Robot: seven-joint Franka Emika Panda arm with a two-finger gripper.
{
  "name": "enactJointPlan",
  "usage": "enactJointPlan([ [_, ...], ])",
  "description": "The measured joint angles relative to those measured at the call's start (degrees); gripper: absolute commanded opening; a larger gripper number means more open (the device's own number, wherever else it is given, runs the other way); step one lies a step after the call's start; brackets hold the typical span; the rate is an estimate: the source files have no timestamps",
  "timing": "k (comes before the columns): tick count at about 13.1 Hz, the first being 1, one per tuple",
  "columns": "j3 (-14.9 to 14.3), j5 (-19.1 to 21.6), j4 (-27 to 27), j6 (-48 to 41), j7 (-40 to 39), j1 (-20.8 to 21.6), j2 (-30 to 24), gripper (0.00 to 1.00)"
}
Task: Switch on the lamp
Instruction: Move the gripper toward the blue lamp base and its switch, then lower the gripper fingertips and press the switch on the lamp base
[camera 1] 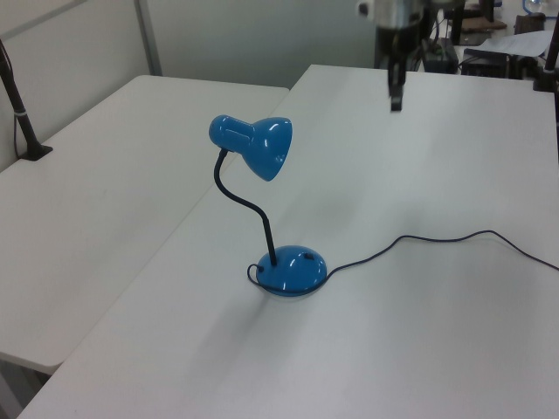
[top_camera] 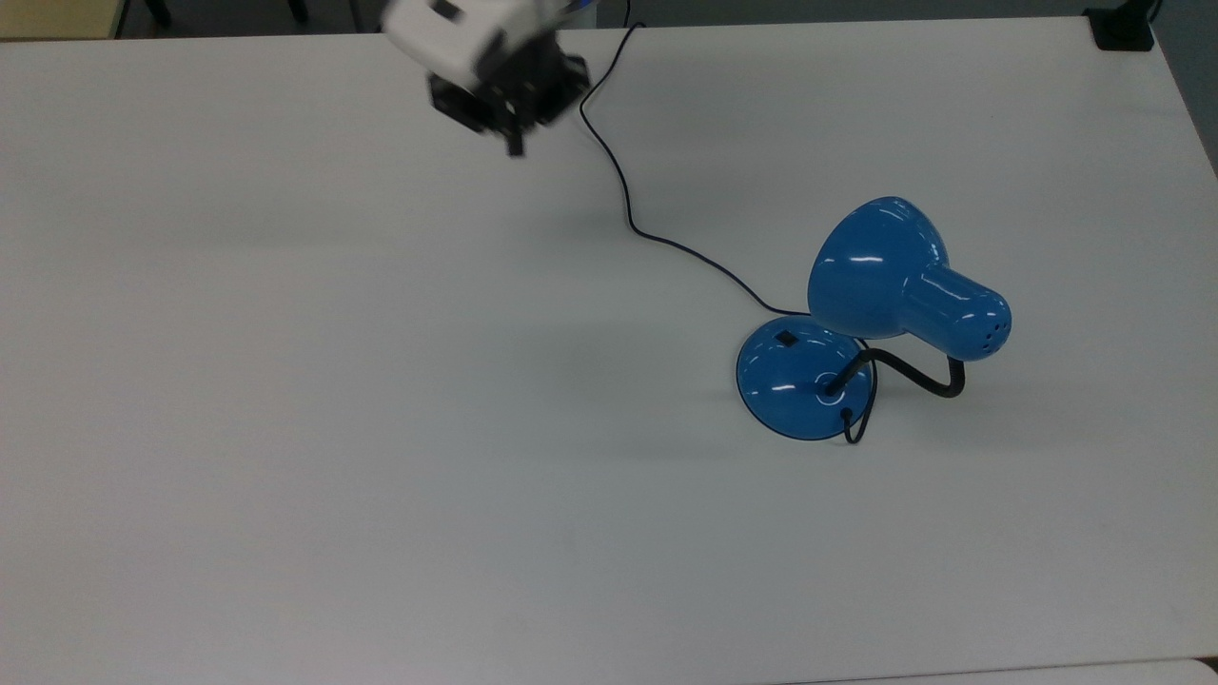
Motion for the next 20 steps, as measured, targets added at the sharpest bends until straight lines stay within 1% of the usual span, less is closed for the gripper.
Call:
enactJointPlan([
  [3, 0.2, 0.0, -2.6, 6.5, 0.0, 4.3, 3.8, 0.00],
  [7, 0.3, 0.0, -6.5, 15.0, 0.0, 8.8, 6.5, 0.00],
  [12, 0.5, 0.0, -7.1, 26.2, 0.0, 13.7, 10.7, 0.00],
  [16, 1.9, 0.0, -7.0, 34.4, 0.0, 15.7, 14.1, 0.00],
  [20, 2.7, 0.0, -6.7, 39.6, 0.0, 15.7, 16.4, 0.00],
])
